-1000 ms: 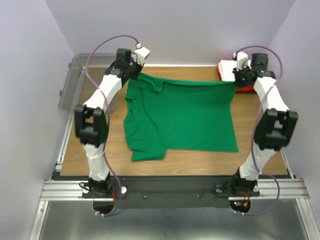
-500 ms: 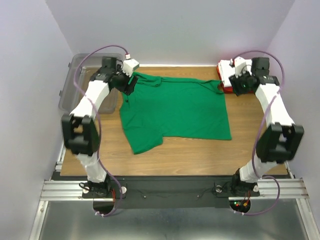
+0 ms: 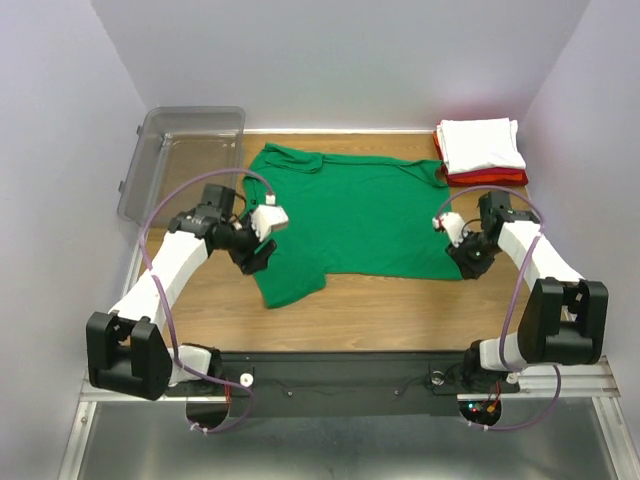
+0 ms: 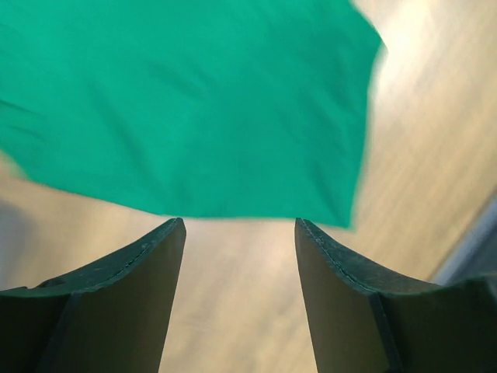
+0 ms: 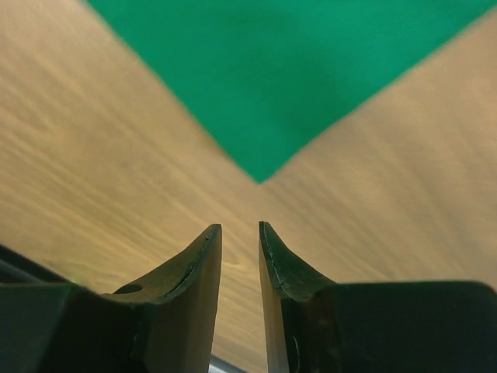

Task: Fold and stack the t-shirts
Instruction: Flatten the tshirt out

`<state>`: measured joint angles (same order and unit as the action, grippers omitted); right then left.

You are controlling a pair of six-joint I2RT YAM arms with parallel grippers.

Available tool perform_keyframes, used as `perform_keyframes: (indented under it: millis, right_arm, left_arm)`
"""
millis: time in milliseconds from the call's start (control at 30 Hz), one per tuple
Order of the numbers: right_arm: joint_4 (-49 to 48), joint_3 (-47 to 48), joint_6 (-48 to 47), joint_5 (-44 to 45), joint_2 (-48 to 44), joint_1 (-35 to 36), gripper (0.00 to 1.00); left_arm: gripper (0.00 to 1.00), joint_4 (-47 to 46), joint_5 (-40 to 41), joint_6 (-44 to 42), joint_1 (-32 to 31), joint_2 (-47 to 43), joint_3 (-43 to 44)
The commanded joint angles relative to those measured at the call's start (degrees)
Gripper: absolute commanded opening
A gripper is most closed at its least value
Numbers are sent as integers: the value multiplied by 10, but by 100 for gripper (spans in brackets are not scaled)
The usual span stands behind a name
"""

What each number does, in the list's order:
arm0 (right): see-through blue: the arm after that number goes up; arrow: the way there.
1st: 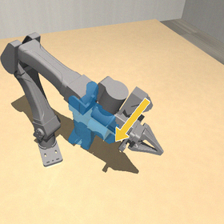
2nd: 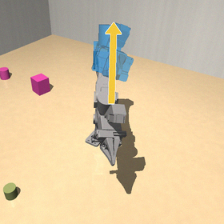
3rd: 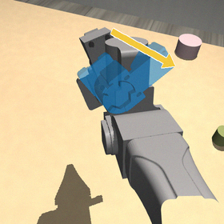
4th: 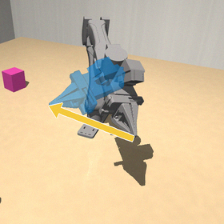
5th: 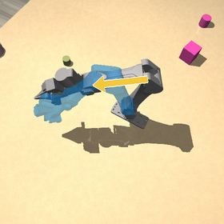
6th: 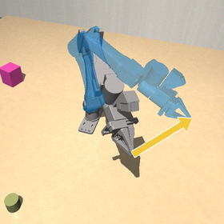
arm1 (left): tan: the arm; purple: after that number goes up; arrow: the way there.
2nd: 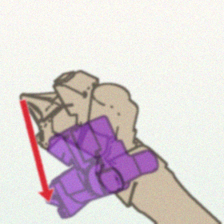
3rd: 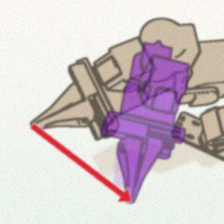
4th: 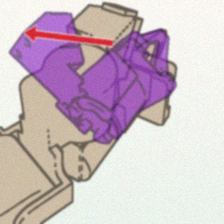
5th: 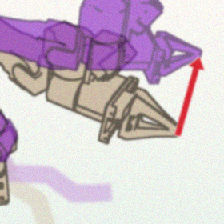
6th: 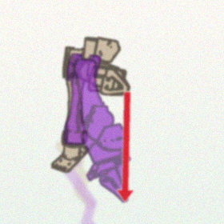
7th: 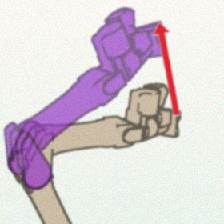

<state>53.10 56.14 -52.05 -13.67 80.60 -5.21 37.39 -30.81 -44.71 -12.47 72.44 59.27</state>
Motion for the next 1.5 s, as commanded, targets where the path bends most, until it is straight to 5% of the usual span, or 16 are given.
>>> perform_keyframes:
  millis: [0,467,733,1100,1200,1300,1433,1467]
  right_arm:
    - [-29,-39,-28,22,-25,24,31]
    - [-150,-102,-7,58,-3,83,31]
    - [-203,-127,0,79,-4,108,40]
    - [-259,-154,8,101,42,117,34]
    - [-261,-160,5,111,46,118,24]
    - [-260,-168,-1,123,36,118,15]
    - [-259,-169,-2,133,18,117,1]
    - [-259,-167,-1,133,16,117,1]
  left_arm:
    - [72,46,14,-35,-34,-53,-63]
    - [77,37,85,-27,-124,-47,-137]
    - [79,11,119,-31,-152,-10,-147]
    - [75,-70,187,-4,-232,88,-164]
    - [64,-77,201,0,-233,117,-165]
    - [27,-84,205,6,-232,118,-168]
    - [0,-84,200,14,-233,95,-166]
    - [0,-82,199,16,-231,83,-164]
